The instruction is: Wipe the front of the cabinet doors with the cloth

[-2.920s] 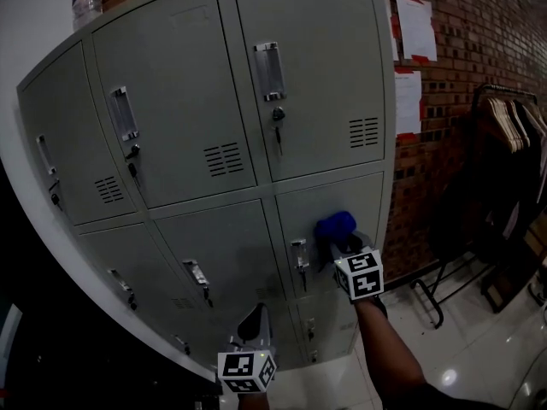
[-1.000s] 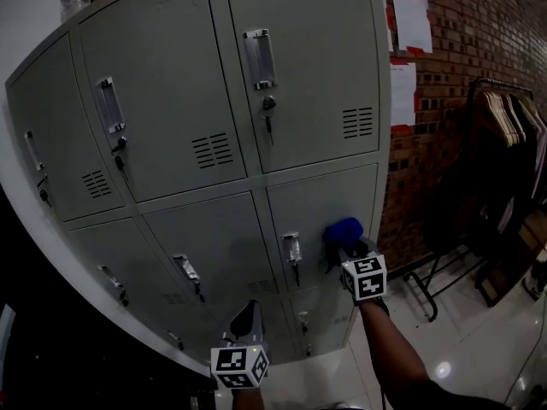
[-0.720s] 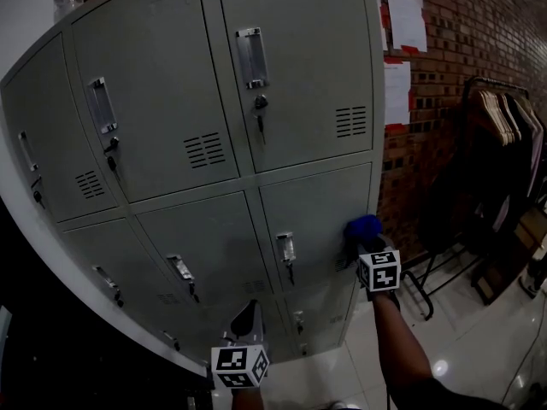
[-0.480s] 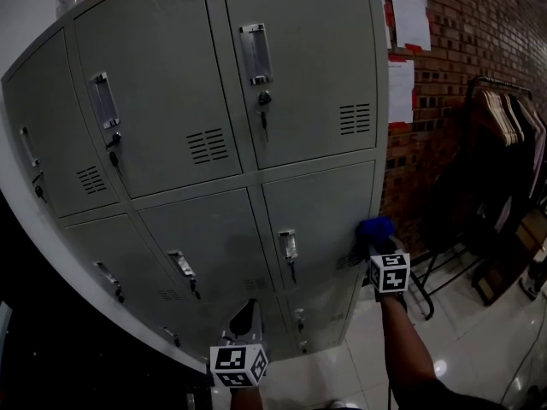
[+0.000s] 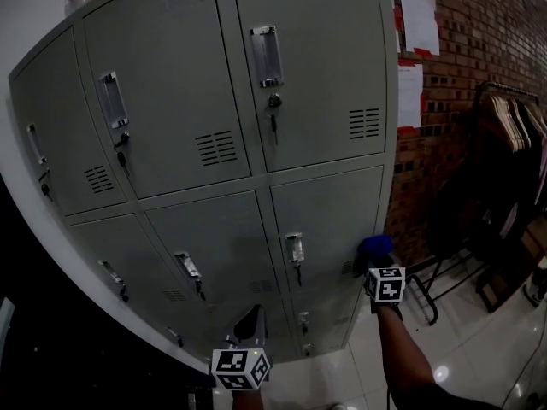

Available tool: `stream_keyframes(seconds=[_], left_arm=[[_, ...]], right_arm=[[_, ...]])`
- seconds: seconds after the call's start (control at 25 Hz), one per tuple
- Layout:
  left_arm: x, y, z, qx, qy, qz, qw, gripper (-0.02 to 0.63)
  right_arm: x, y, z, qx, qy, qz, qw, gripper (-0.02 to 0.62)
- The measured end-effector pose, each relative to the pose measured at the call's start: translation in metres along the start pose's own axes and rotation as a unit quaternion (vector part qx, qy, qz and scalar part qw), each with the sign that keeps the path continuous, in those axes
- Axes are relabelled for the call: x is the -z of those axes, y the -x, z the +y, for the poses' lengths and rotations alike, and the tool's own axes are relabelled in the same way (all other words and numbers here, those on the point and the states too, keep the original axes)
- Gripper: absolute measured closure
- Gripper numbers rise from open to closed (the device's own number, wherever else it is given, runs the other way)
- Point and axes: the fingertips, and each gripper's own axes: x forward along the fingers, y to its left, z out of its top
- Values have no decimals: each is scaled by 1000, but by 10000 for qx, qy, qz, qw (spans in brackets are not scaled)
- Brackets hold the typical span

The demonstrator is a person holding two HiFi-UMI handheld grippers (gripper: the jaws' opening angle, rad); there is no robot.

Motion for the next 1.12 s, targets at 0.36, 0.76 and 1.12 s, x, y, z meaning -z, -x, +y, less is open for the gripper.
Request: stream_keyframes(seconds=[0.36, 0.76, 1.12], left_arm=[[4, 0, 4, -79, -20, 39, 10000, 592], [3, 11, 20, -270, 19, 7, 9996, 591], [-1, 16, 32, -424, 66, -37, 9991, 591]], right_arm=[[-7, 0, 62, -630, 160, -132, 9978, 489], [-5, 2, 150, -1580, 516, -246, 9858, 489], [-7, 5, 204, -2375, 803, -338, 9675, 486]])
